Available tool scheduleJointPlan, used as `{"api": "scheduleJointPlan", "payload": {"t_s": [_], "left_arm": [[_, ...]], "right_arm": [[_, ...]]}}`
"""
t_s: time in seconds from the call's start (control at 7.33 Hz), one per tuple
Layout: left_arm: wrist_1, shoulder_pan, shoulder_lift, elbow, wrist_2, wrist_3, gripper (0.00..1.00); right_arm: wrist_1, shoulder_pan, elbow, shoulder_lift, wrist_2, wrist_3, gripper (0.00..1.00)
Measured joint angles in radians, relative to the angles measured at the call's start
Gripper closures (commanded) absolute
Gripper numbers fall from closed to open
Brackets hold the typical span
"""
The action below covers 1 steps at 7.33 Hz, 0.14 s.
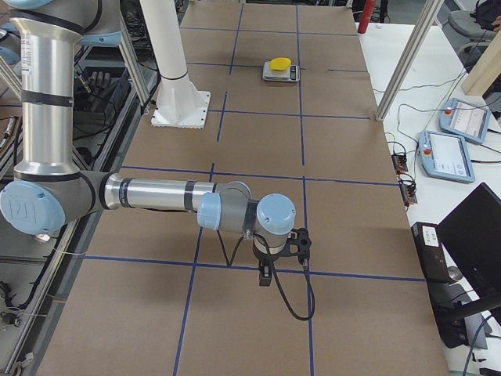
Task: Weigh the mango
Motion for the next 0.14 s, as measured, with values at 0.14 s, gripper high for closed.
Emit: {"api": "scheduleJointPlan", "payload": {"t_s": [0.14], "left_arm": [[0.000, 0.000, 0.000, -0.001, 0.000, 0.000, 0.00]], "right_arm": [[0.000, 0.000, 0.000, 0.000, 0.000, 0.000, 0.00]]}}
